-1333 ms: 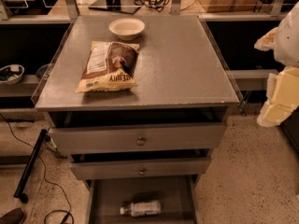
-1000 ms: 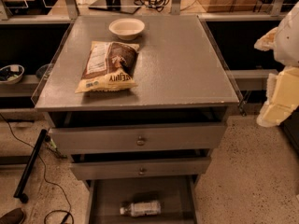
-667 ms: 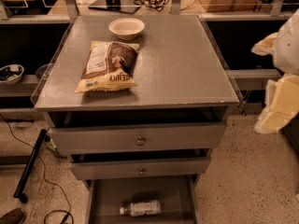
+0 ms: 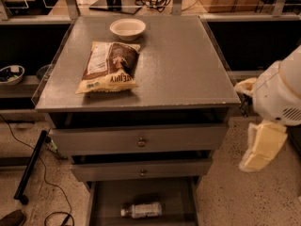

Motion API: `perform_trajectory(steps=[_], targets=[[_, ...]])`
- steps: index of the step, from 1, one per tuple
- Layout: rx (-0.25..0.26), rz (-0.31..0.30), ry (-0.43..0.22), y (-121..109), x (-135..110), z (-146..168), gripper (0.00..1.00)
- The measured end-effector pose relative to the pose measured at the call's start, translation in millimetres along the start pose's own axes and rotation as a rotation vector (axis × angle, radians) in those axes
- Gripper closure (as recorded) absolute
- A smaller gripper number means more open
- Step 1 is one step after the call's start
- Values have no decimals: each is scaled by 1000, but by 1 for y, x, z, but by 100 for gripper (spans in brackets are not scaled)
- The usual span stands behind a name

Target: Pick blue plastic bottle from bottom drawer and place on counter

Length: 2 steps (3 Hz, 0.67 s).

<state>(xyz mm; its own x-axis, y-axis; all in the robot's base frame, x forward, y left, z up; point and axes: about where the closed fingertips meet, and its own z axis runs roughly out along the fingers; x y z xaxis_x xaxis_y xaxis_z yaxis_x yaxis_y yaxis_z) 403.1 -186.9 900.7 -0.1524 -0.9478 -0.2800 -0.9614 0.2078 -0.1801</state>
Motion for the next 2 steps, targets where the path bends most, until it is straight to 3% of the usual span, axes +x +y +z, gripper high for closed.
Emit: perform_trajectory(steps=[2], targets=[[-103, 8, 6, 12, 11, 79, 0]])
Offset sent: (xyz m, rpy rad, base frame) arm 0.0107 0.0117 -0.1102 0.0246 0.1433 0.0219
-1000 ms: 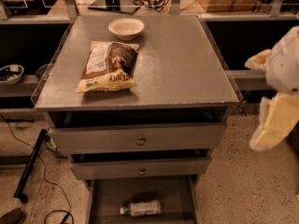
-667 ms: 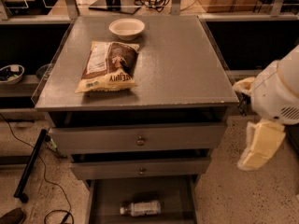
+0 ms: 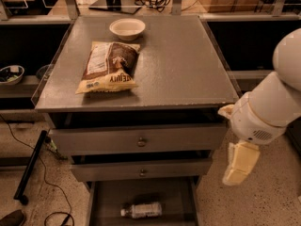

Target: Pick blue plastic bottle from bottom drawer and place on counter

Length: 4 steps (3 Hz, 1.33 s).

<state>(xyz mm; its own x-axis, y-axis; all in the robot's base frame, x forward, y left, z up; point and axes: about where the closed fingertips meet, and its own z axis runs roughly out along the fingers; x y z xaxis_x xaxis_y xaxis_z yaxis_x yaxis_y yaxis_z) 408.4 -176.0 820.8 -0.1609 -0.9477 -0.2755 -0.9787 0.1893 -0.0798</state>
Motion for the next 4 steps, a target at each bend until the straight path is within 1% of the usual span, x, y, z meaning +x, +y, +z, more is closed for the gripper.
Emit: perform_trajectory(steps=[1, 2, 3, 4], targets=[[-42, -3, 9, -1, 1, 28, 0], [-42, -3, 9, -1, 1, 28, 0], [-23, 5, -11, 6, -3, 51, 0], [-5, 1, -41, -15, 0, 89, 0]])
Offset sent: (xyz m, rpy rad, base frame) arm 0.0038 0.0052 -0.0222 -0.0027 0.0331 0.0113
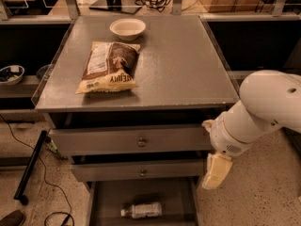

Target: Pick blue plastic bottle from bottom drawer and place on counter

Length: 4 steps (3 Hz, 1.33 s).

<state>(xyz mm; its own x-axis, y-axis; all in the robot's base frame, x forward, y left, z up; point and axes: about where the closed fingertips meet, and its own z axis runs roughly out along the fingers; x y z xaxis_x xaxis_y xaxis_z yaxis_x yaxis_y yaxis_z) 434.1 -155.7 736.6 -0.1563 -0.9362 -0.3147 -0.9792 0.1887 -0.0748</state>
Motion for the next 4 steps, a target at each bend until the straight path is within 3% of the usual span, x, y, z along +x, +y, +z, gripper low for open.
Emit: perform_trajectory(steps=[2, 4], targets=[[-18, -17, 4, 28, 1, 34, 0], [-127, -21, -28, 45, 20, 106, 0]])
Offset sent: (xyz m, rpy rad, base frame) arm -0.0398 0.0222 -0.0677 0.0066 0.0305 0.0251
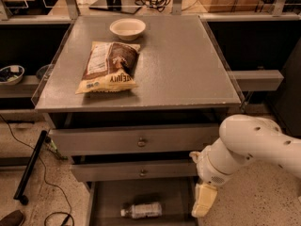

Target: Pick blue plastic bottle from bottom drawer and place on counter

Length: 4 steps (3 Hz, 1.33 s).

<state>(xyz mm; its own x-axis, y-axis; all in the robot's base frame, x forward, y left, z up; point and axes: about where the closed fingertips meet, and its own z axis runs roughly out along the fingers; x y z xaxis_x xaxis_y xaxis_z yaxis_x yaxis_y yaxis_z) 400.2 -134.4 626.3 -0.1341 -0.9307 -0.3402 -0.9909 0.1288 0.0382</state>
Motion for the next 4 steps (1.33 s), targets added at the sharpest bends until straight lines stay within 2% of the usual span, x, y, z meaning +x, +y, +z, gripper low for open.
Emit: perform_trajectory(steps=[1, 2, 3, 4], targets=[[0, 0, 0, 0, 0, 0, 0], [7, 4, -4, 2, -2, 13, 0], [23, 4, -12, -2, -7, 29, 0], [21, 22, -22, -18, -6, 59, 0]])
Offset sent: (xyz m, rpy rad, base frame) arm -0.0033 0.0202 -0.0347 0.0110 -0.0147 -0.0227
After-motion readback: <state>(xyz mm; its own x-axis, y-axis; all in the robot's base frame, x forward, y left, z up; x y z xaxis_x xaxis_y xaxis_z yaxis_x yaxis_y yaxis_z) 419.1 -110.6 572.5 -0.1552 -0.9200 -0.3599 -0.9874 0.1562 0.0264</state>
